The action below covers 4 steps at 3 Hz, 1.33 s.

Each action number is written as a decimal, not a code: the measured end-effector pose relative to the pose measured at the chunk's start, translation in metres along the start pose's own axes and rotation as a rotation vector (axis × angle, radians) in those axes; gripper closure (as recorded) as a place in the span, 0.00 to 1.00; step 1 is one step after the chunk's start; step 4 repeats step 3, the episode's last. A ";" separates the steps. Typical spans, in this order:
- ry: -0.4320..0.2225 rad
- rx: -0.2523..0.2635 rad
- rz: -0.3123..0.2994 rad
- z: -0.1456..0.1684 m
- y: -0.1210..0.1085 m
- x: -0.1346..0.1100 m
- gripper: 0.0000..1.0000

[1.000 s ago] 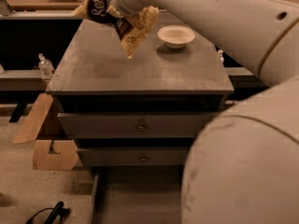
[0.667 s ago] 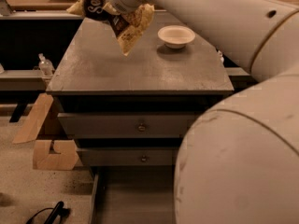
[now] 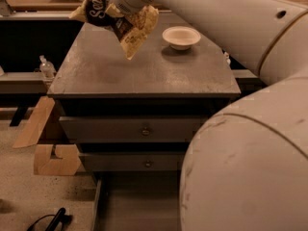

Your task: Pick brown chip bag from bottom drawer and place on counter

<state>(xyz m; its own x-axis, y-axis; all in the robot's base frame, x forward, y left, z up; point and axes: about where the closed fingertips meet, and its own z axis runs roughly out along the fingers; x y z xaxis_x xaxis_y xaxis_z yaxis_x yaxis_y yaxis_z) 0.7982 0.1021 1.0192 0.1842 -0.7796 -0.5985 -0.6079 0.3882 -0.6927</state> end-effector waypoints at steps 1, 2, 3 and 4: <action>-0.002 -0.002 -0.001 0.000 0.001 -0.002 0.04; -0.003 -0.003 -0.001 0.001 0.002 -0.002 0.00; -0.003 -0.003 -0.001 0.001 0.002 -0.002 0.00; -0.003 -0.003 -0.001 0.001 0.002 -0.002 0.00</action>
Offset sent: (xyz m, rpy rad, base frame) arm -0.0005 0.0013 0.0000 0.0001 0.0002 0.0019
